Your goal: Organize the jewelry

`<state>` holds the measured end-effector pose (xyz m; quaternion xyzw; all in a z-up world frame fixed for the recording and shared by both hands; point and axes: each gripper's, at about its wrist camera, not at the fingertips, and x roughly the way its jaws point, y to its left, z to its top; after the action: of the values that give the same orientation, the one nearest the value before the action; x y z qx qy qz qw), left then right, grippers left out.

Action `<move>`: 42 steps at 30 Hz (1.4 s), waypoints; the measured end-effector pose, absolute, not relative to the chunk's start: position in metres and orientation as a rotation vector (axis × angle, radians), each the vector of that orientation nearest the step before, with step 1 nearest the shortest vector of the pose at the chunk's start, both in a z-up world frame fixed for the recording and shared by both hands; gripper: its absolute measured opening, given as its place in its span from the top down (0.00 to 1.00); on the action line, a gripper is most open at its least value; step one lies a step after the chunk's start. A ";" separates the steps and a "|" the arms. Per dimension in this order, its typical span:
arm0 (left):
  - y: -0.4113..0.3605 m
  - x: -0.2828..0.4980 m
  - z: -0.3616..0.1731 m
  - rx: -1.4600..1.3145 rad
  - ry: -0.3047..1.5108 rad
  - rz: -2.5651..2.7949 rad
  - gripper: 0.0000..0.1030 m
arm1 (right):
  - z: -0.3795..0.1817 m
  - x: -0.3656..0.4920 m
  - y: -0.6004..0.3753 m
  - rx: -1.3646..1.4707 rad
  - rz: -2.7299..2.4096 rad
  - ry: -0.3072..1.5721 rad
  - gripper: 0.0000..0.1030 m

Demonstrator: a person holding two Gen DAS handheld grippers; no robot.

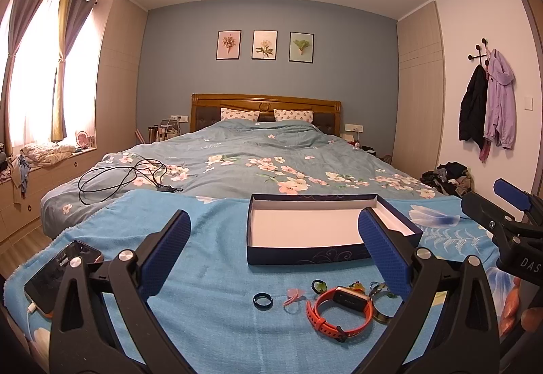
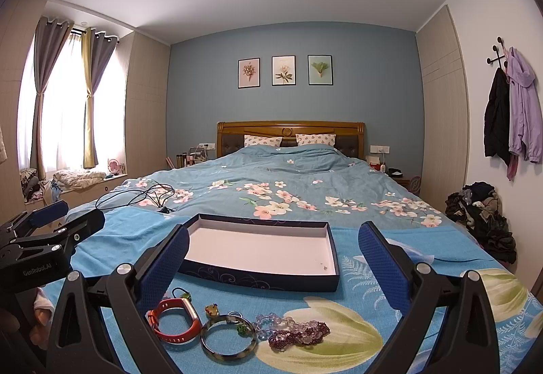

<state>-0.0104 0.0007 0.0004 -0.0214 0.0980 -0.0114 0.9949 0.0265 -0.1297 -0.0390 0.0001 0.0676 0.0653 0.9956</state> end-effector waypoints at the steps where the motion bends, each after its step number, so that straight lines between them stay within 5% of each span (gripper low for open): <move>1: 0.001 -0.010 0.000 -0.043 0.196 -0.024 0.06 | -0.039 0.027 -0.130 0.001 0.131 0.136 0.06; 42: -0.002 -0.009 -0.002 -0.046 0.201 -0.028 0.06 | -0.039 0.027 -0.128 0.003 0.138 0.136 0.06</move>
<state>-0.0091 -0.0024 -0.0016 -0.0231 0.1002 -0.0142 0.9946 0.0271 -0.1284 -0.0394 0.0013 0.0681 0.0691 0.9953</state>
